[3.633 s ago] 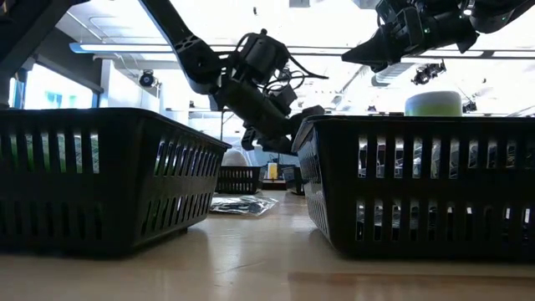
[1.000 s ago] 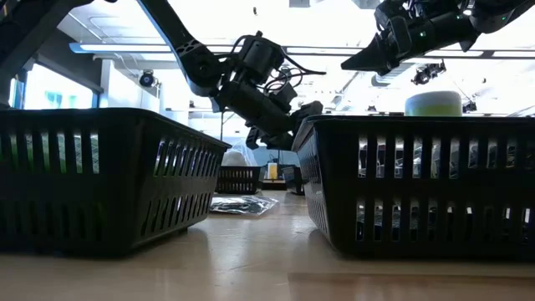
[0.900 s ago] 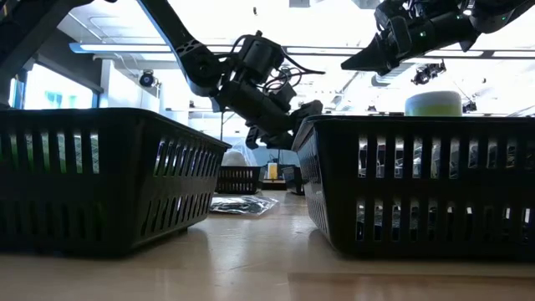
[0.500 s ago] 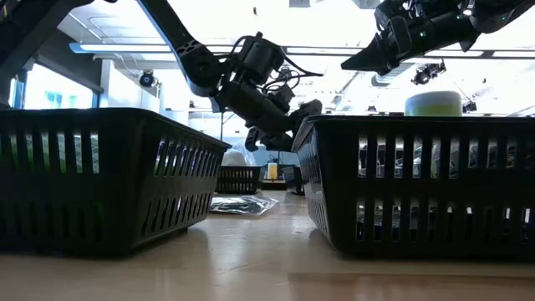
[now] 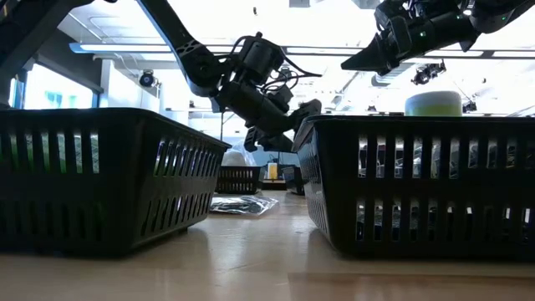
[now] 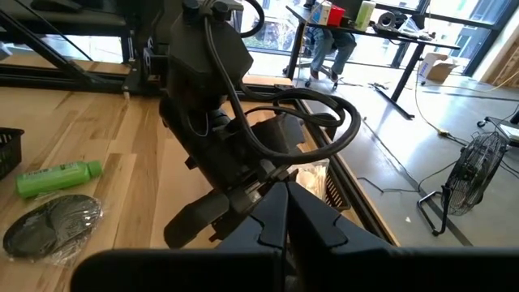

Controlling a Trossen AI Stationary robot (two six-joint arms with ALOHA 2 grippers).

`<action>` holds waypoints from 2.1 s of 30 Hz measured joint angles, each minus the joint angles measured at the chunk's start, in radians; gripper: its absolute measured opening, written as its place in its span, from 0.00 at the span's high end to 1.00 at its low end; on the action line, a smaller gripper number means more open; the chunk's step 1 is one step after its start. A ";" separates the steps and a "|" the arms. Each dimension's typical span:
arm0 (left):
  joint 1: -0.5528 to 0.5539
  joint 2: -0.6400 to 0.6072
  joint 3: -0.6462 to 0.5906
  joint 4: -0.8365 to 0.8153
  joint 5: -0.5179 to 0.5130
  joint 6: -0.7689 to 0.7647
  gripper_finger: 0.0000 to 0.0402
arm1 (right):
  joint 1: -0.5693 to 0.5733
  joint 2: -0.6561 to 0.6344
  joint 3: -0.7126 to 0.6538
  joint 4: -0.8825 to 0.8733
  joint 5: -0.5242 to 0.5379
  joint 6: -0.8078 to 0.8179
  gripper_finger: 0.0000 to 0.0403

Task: Pick & Place Travel size toiletries
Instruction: Put the blue shave cream into the top right black bin, then put the green shampoo into the bottom left black bin

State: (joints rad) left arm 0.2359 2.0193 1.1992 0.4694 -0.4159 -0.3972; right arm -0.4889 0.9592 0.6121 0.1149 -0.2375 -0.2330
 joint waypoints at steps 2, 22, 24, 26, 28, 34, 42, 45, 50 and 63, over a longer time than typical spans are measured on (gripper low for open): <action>0.000 0.000 0.000 0.000 -0.001 0.000 0.49 | 0.000 0.000 0.000 0.000 0.000 0.000 0.99; 0.000 0.000 0.000 0.000 0.022 -0.001 0.48 | 0.000 0.000 0.000 -0.003 0.024 -0.025 0.99; 0.000 0.000 0.000 0.000 0.022 -0.001 0.48 | 0.000 0.000 0.000 -0.002 0.040 -0.027 0.99; 0.000 0.000 0.000 0.001 0.022 -0.001 0.48 | 0.000 0.000 0.000 -0.003 0.055 -0.027 0.99; 0.000 0.000 0.000 0.002 0.022 -0.001 0.48 | 0.000 0.000 0.000 -0.003 0.055 -0.027 0.99; 0.000 0.000 0.001 -0.103 0.022 0.051 0.48 | 0.000 0.000 0.000 -0.003 0.054 -0.027 0.99; -0.037 -0.042 -0.001 -0.142 -0.052 0.160 0.48 | 0.000 0.000 0.000 -0.003 0.052 -0.027 0.99; -0.067 -0.063 0.000 -0.135 -0.045 0.260 0.48 | 0.000 0.000 0.000 -0.002 0.052 -0.027 0.99; -0.096 -0.130 -0.016 -0.128 -0.023 0.291 0.48 | 0.000 0.000 0.000 0.000 0.052 -0.027 0.99; -0.099 -0.505 -0.492 0.240 0.093 0.360 0.48 | 0.000 0.000 0.000 -0.006 0.054 -0.027 0.99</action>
State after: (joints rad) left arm 0.1371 1.5148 0.7076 0.7090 -0.3226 -0.0372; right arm -0.4889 0.9596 0.6125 0.1090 -0.1839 -0.2596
